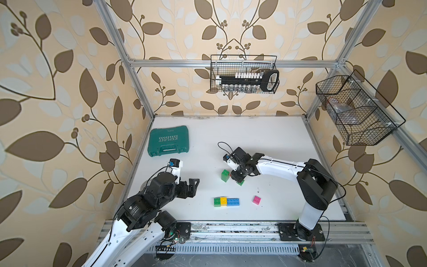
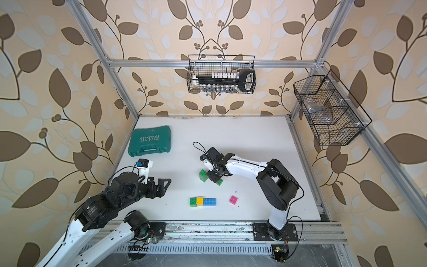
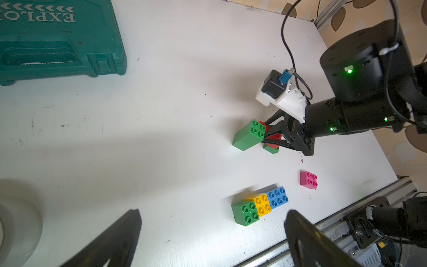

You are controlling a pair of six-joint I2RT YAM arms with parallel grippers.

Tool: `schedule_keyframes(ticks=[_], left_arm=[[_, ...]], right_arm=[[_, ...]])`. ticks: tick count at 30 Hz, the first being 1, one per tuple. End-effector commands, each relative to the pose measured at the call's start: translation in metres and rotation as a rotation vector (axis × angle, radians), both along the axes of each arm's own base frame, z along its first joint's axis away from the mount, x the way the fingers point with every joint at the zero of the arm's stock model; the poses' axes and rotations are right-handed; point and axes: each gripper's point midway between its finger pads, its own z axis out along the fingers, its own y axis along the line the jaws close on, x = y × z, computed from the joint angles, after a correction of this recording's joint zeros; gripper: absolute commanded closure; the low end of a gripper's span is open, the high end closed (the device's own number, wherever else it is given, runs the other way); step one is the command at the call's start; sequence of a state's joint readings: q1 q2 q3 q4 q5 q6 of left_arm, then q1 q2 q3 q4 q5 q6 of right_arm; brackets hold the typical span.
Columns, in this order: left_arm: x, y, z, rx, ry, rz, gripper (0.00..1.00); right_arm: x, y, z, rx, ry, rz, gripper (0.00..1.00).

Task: Assemble the letter r with lego
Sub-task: Assemble the lego brick with the lego brick, then pick up the lego brick from the center of the board.

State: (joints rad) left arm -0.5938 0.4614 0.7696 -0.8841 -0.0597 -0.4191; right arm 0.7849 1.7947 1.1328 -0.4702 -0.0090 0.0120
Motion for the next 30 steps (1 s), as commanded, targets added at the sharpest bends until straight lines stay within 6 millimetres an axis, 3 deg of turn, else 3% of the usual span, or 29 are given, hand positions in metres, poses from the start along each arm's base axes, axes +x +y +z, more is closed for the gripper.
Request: schedule_keyframes(ticks=[1, 18, 30], left_arm=[[0.006, 0.001, 0.005, 0.001, -0.026, 0.013, 0.01], [0.007, 0.000, 0.004, 0.001, -0.026, 0.011, 0.01], [0.007, 0.000, 0.004, 0.002, -0.024, 0.012, 0.01]], right_arm=[[-0.010, -0.012, -0.027, -0.046, 0.023, -0.089, 1.00], [-0.009, -0.018, -0.016, 0.040, -0.318, -0.138, 1.00], [-0.017, -0.030, -0.037, 0.061, -0.312, -0.207, 1.00]])
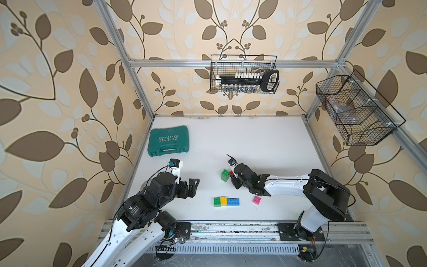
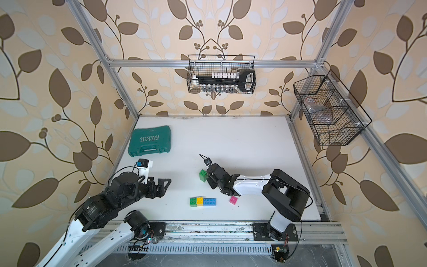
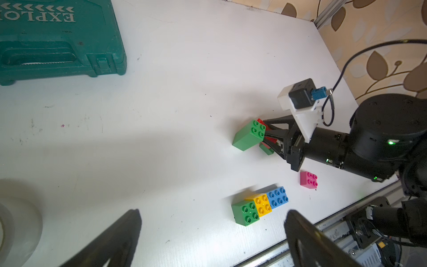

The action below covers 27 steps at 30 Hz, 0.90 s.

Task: Assemble the letter r with lego
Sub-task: Pick up the lego brick from the center of the board.

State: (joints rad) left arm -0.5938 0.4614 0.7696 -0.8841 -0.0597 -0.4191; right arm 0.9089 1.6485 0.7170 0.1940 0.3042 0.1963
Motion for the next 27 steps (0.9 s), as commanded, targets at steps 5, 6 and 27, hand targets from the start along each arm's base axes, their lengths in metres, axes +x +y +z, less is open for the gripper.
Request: schedule_keyframes(ticks=[5, 6, 27], left_arm=[[0.007, 0.000, 0.004, 0.004, -0.021, 0.011, 0.01], [0.007, 0.000, 0.004, 0.003, -0.020, 0.012, 0.01], [0.008, -0.008, 0.004, -0.016, 0.006, -0.009, 0.01]], right_arm=[[-0.024, -0.034, -0.047, -0.129, 0.101, -0.031, 1.00], [-0.024, -0.034, -0.046, -0.123, 0.097, -0.033, 1.00], [-0.008, -0.003, 0.101, -0.014, -0.026, 0.147, 1.00]])
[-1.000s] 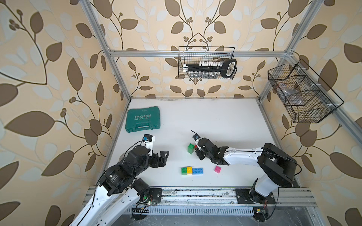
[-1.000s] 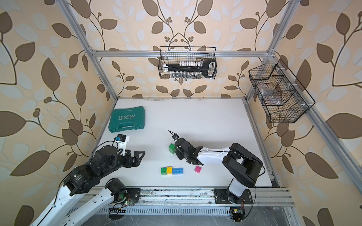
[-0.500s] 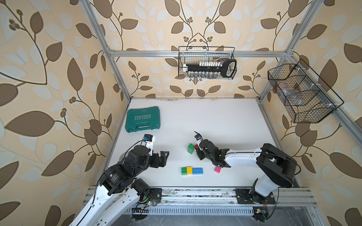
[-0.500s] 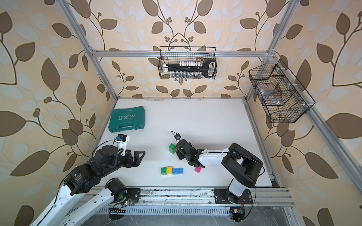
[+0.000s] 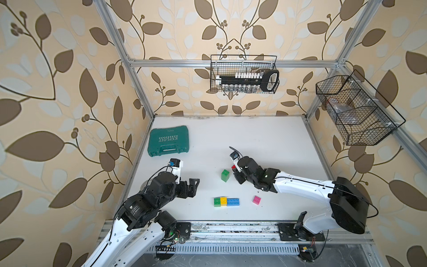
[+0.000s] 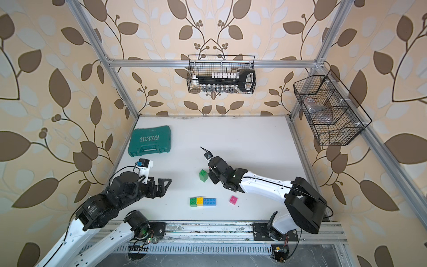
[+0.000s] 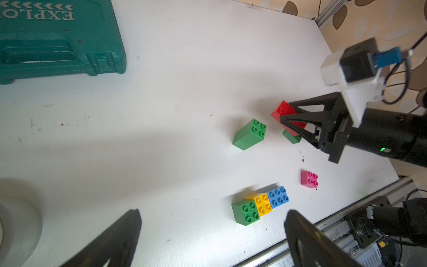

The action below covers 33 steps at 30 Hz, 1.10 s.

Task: Assemble the letter r with lego
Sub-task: Pick up the lego brick from the center of the board, then assemble the lego brick with the lego brick.

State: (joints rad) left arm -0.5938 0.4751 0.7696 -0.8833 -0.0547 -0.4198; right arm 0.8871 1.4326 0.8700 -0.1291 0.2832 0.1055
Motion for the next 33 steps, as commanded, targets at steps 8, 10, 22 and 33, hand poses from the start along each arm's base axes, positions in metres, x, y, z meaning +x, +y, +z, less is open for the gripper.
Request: schedule_keyframes(ticks=[8, 10, 22, 33], left_arm=[[0.036, -0.047, -0.029, -0.051, 0.253, 0.013, 0.01], [0.047, -0.060, -0.034, -0.080, 0.312, 0.024, 0.01], [0.093, -0.078, -0.044, -0.379, 0.473, 0.141, 0.05], [0.098, -0.088, -0.054, -0.452, 0.528, 0.125, 0.11]], right_arm=[[-0.020, 0.019, 0.036, 0.096, 0.085, 0.236, 1.00], [-0.024, 0.024, 0.032, 0.104, 0.100, 0.268, 1.00], [-0.027, 0.036, 0.014, 0.093, 0.113, 0.341, 1.00], [-0.025, 0.056, 0.010, 0.079, 0.078, 0.388, 1.00]])
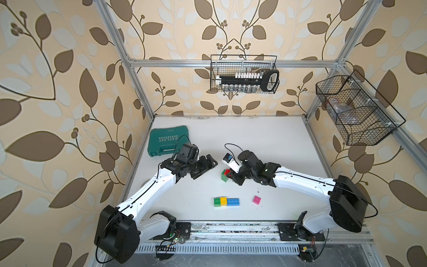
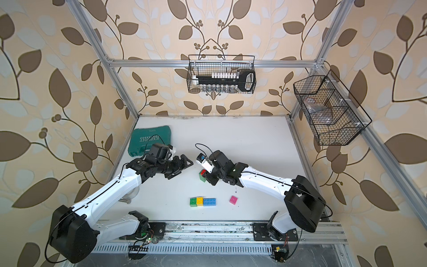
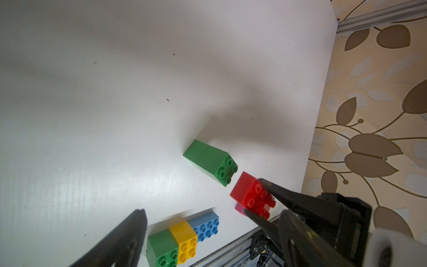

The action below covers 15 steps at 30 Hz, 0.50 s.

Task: Assemble the letter r with lego
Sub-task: Assemble the lego brick with the lego brick.

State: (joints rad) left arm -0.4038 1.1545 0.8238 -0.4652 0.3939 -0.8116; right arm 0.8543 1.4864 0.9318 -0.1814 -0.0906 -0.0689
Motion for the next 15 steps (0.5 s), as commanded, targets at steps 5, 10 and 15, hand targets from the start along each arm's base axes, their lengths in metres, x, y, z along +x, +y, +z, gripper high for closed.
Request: schedule_keyframes(ticks=[5, 10, 15], left_arm=[[0.0039, -0.0043, -0.0015, -0.082, 0.013, 0.005, 0.14], [0.0058, -0.0061, -0.0046, -0.117, 0.037, 0.023, 0.19], [0.0063, -0.0095, -0.0058, -0.139, 0.044, 0.018, 0.28]], right_arm=[[0.0103, 0.0173, 0.0211, 0.051, -0.072, 0.022, 1.00], [0.0143, 0.0183, 0.0177, 0.038, -0.078, 0.014, 1.00], [0.0159, 0.0218, 0.0139, 0.040, -0.073, 0.012, 1.00]])
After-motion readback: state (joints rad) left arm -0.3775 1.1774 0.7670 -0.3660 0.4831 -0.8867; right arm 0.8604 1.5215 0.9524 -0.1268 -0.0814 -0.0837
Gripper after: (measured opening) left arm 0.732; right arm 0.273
